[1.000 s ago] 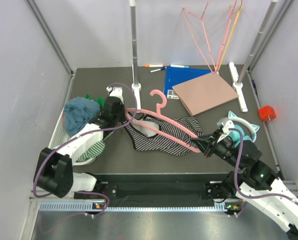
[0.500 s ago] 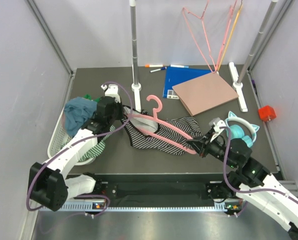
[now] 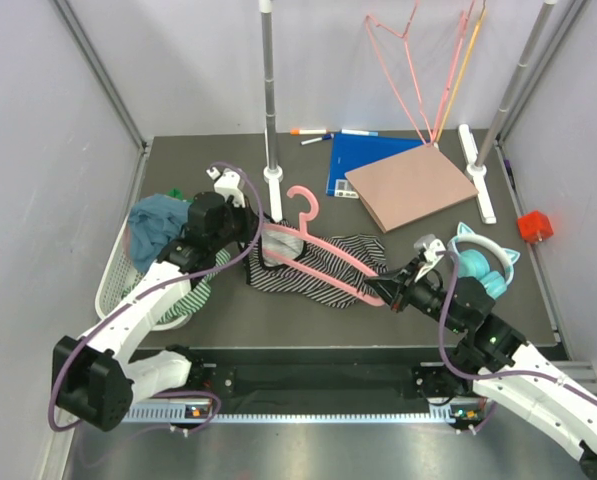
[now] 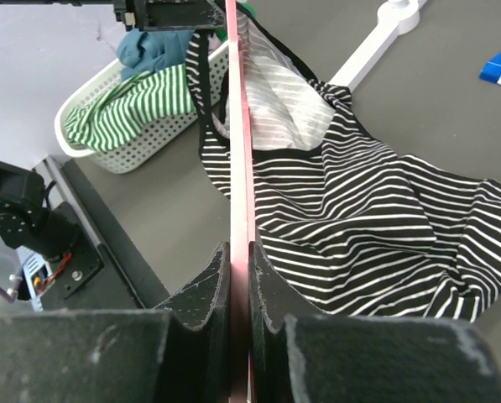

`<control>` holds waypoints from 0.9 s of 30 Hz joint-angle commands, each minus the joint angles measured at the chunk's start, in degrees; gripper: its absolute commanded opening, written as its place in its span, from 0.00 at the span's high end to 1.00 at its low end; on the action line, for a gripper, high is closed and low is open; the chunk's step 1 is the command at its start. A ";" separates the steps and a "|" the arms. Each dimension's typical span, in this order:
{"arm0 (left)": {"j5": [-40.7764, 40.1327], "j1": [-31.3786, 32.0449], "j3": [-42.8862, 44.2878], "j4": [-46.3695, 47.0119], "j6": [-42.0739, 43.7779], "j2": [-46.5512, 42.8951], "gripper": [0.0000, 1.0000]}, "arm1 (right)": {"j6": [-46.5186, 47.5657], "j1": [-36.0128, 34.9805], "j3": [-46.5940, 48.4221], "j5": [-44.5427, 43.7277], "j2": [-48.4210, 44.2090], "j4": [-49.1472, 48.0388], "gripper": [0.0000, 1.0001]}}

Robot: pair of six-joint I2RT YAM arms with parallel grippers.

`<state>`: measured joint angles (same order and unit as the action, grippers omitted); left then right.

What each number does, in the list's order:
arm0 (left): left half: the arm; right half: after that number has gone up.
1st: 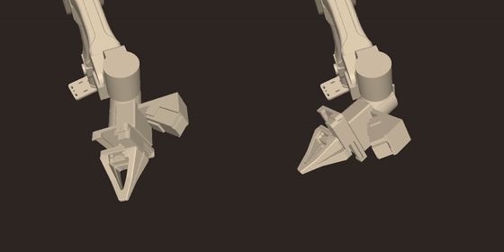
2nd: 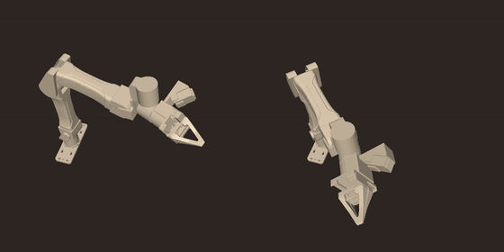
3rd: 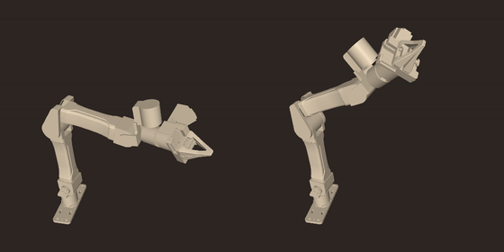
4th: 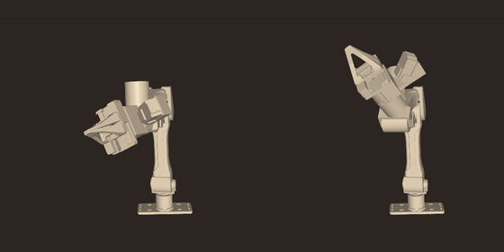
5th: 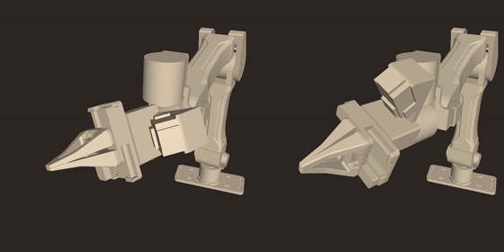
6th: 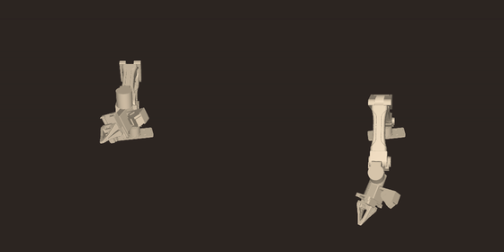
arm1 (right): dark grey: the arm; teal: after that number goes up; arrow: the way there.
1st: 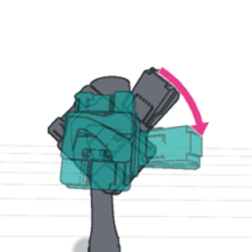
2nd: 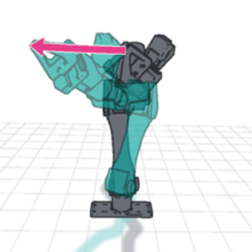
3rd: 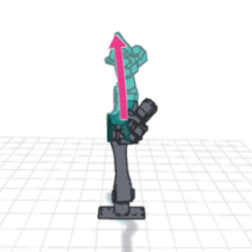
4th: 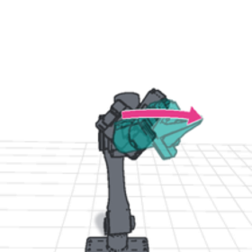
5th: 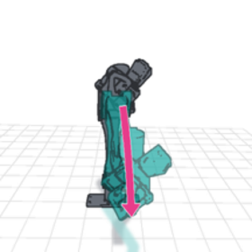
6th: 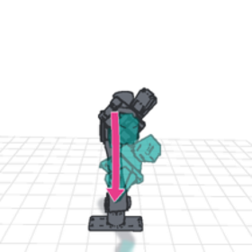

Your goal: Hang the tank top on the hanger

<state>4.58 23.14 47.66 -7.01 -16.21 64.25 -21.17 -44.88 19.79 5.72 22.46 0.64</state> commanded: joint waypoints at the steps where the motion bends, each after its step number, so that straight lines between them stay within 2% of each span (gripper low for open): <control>1: -4.05 0.24 2.88 0.68 2.49 -0.97 1.00 | -2.56 -0.82 0.60 2.63 -1.88 -5.04 1.00; 6: -16.42 0.24 1.12 0.15 3.90 -2.11 1.00 | -3.79 -0.73 1.39 2.72 -5.23 -1.18 1.00; 10: -18.91 0.24 -0.63 1.02 3.73 -4.12 1.00 | -3.62 -0.73 2.97 1.85 -6.64 2.78 1.00; 15: -16.88 0.24 -2.13 3.14 3.73 -5.97 1.00 | -4.23 -0.73 2.36 2.10 -4.88 3.31 1.00; 19: -11.62 0.24 -2.31 3.66 3.29 -6.59 1.00 | -5.46 -0.73 -0.01 2.55 -4.18 -0.02 1.00; 27: 5.69 0.33 -1.87 4.98 -1.10 -5.54 1.00 | -5.64 -0.73 -0.89 1.67 -0.32 -7.67 1.00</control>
<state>0.38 23.29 44.97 -6.44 -15.14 59.02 -26.13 -44.88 18.37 7.44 20.12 1.39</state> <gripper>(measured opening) 0.031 0.052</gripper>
